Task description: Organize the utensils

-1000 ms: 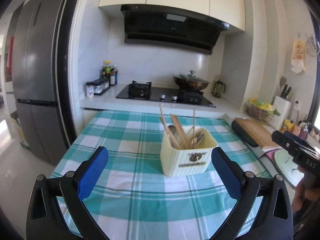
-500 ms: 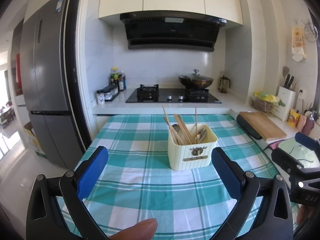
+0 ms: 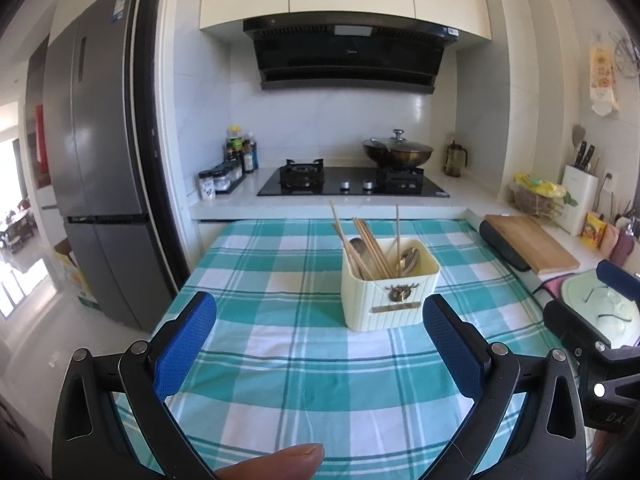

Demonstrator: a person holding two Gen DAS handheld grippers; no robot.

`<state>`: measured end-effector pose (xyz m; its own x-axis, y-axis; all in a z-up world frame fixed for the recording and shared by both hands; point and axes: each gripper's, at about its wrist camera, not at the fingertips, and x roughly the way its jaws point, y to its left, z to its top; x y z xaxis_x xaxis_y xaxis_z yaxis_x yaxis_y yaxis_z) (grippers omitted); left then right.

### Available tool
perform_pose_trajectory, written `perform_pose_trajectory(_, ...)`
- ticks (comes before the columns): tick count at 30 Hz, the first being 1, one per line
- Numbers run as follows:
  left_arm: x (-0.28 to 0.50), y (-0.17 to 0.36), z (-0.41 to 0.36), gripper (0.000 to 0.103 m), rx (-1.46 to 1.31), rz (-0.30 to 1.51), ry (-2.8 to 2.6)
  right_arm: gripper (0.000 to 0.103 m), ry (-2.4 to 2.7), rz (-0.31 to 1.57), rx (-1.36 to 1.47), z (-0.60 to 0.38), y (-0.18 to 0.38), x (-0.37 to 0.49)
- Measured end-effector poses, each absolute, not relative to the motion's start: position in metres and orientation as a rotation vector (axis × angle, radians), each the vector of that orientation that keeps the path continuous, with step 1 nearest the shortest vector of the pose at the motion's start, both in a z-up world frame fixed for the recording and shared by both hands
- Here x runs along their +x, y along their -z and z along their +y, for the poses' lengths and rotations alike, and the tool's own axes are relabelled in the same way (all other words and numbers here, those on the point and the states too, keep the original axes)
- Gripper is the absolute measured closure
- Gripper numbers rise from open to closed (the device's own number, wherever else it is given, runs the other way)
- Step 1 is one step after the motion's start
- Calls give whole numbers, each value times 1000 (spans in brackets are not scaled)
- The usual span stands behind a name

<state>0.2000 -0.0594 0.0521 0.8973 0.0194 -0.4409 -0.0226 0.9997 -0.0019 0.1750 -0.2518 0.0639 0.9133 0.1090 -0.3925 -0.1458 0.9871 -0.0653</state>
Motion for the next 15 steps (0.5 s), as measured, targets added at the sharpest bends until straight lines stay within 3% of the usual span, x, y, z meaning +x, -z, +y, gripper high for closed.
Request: perform_pose_trajectory(15, 203, -46, -60, 0, 12, 489, -28, 0, -133, 400, -94, -249, -65, 173)
